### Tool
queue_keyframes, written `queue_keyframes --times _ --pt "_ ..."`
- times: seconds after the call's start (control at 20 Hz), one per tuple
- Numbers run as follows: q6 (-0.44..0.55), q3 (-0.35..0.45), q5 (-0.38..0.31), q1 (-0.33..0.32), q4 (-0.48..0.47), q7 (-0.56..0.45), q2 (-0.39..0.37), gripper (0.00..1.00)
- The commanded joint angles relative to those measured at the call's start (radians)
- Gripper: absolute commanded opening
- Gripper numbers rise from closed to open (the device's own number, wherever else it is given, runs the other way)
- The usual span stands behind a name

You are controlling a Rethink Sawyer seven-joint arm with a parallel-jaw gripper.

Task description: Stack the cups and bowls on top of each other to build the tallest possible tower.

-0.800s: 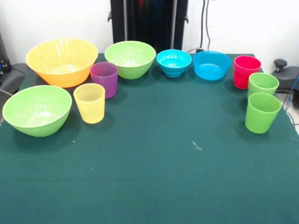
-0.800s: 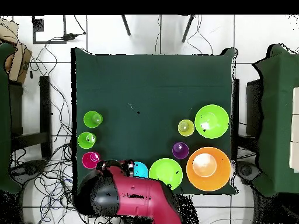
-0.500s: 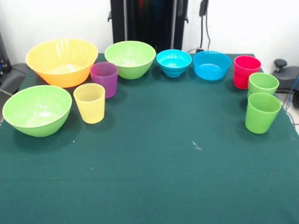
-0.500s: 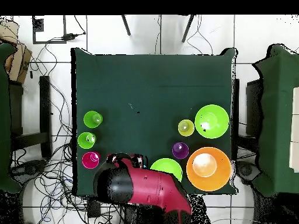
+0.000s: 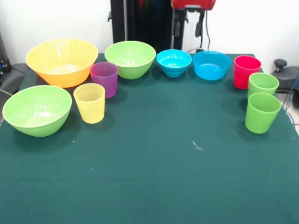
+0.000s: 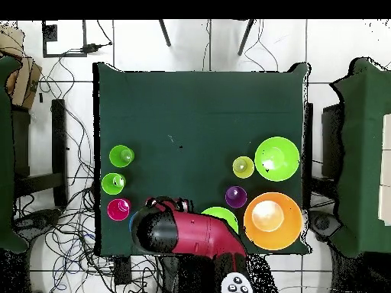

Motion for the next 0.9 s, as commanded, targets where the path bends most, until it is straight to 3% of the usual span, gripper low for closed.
queue_keyframes --times 0.05,0.35,0.9 --pt "-0.106 0.09 -0.064 -0.021 -0.04 0.081 0.107 1.0" --pt "-0.154 0.105 -0.084 -0.057 -0.009 0.071 0.125 1.0" --pt "-0.136 0.112 -0.109 -0.087 0.023 0.07 0.089 1.0"
